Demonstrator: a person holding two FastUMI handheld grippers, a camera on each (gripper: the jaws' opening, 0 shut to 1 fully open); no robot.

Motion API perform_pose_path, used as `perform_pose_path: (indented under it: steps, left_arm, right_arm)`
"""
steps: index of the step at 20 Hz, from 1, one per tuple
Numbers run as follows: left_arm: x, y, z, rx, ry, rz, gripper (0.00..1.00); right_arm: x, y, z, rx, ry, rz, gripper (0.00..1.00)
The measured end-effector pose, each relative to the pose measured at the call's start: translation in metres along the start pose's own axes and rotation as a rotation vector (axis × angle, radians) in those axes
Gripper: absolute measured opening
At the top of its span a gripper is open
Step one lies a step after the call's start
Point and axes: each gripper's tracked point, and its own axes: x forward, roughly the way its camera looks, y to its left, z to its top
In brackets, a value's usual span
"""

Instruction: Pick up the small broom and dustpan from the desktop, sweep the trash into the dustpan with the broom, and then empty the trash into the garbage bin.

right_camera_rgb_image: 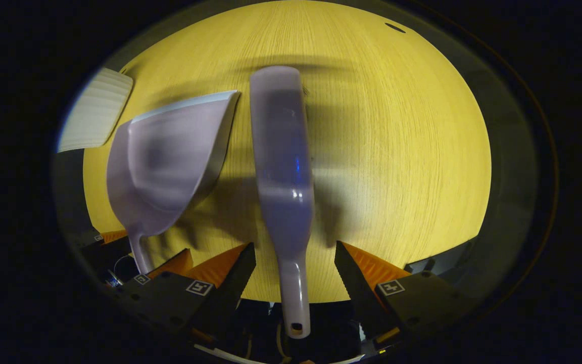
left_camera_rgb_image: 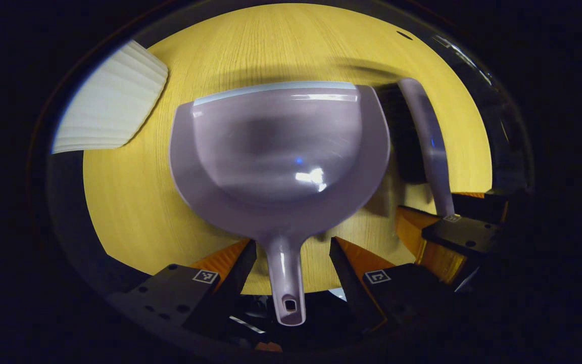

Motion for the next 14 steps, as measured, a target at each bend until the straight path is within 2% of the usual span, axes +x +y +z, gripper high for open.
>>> perform_pose_path:
  steps: [1,2,3,4,5,6,7,8,9,12,13,14]
  left_arm:
    - [-0.005,-0.002,-0.005,0.022,-0.015,-0.004,0.87]
    - [-0.011,-0.003,-0.009,0.031,-0.036,-0.007,0.87]
    - [-0.019,-0.002,-0.011,0.030,-0.065,-0.010,0.87]
    - [-0.028,0.000,-0.013,0.025,-0.102,-0.011,0.87]
    - [-0.037,0.002,-0.013,0.018,-0.146,-0.014,0.87]
    - [-0.048,0.002,-0.014,0.013,-0.193,-0.025,0.87]
    - [-0.060,0.002,-0.016,0.016,-0.241,-0.040,0.87]
    - [-0.072,0.003,-0.019,0.026,-0.296,-0.054,0.87]
    - [-0.084,0.003,-0.025,0.042,-0.350,-0.059,0.87]
    - [-0.128,0.003,-0.045,0.070,-0.548,-0.082,0.87]
    - [-0.141,0.004,-0.055,0.079,-0.613,-0.092,0.87]
    - [-0.163,0.010,-0.068,0.085,-0.710,-0.084,0.87]
  right_arm:
    - [-0.004,0.001,0.000,0.004,-0.017,0.010,0.96]
    - [-0.011,0.003,-0.001,0.005,-0.033,0.027,1.00]
    - [-0.017,0.004,0.000,0.004,-0.052,0.041,1.00]
    - [-0.025,0.002,0.001,0.006,-0.084,0.040,0.96]
    - [-0.034,0.002,0.002,0.017,-0.115,0.039,1.00]
    - [-0.043,0.004,0.003,0.023,-0.153,0.044,1.00]
    - [-0.056,0.008,0.002,0.025,-0.190,0.055,0.93]
    - [-0.071,0.014,-0.001,0.020,-0.229,0.071,1.00]
    - [-0.089,0.019,-0.005,0.014,-0.271,0.087,1.00]
    - [-0.150,0.027,-0.009,0.015,-0.447,0.101,1.00]
    - [-0.171,0.030,-0.011,0.015,-0.522,0.105,0.92]
    - [-0.203,0.035,-0.014,0.012,-0.631,0.110,0.92]
